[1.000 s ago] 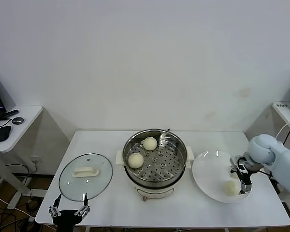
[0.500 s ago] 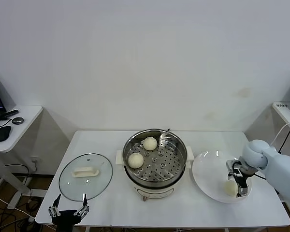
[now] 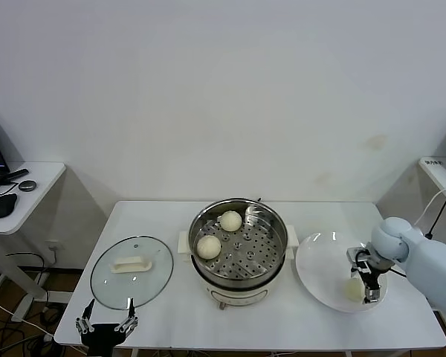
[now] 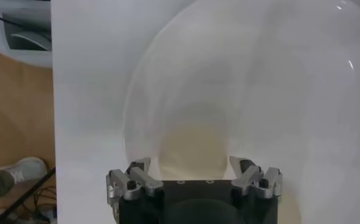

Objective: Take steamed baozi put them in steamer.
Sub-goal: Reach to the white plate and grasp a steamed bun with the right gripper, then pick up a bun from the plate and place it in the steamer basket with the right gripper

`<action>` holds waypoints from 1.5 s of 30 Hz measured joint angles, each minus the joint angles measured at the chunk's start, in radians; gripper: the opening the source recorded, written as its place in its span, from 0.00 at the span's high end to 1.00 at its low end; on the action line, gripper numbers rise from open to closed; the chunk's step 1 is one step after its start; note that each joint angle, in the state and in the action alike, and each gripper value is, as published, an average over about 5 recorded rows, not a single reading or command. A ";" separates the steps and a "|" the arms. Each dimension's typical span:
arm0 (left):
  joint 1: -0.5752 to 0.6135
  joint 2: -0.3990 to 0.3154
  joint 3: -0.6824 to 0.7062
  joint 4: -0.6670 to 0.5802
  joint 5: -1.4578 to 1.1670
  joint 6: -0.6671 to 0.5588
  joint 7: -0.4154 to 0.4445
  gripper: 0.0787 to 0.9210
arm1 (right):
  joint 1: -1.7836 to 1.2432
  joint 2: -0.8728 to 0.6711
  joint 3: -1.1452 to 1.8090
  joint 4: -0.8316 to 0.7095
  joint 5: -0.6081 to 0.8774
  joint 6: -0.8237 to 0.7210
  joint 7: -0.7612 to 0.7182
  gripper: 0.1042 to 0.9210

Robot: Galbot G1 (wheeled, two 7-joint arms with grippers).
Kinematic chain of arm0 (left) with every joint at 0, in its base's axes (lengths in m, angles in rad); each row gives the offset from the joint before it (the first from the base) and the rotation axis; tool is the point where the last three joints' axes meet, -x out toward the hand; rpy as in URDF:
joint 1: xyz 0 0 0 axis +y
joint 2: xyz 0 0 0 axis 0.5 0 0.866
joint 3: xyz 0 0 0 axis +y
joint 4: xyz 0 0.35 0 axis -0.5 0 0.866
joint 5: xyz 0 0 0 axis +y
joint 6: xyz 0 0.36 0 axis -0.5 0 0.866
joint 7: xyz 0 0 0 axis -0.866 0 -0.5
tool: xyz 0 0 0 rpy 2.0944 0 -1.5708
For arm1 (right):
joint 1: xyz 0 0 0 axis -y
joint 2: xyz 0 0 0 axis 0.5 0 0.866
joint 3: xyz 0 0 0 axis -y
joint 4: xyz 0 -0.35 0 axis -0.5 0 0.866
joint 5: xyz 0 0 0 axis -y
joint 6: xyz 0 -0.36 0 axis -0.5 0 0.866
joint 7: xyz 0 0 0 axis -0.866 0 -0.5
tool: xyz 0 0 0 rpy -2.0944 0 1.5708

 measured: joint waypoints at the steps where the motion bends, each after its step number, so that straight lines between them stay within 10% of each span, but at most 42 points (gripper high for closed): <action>1: -0.001 0.000 0.000 0.001 0.000 0.000 0.000 0.12 | 0.000 0.001 0.000 0.000 0.000 -0.001 0.000 0.17; 15: -0.017 -0.002 0.010 0.008 0.000 0.001 0.002 0.12 | 0.033 -0.015 -0.008 0.013 0.025 -0.012 -0.010 0.61; 36: -0.082 -0.004 0.000 0.006 0.006 -0.007 -0.008 0.12 | 0.635 0.174 -0.266 -0.036 0.335 -0.038 -0.084 0.61; 45: -0.096 -0.014 0.004 0.004 0.006 -0.007 -0.006 0.12 | 0.852 0.370 -0.381 -0.090 0.470 0.221 -0.074 0.63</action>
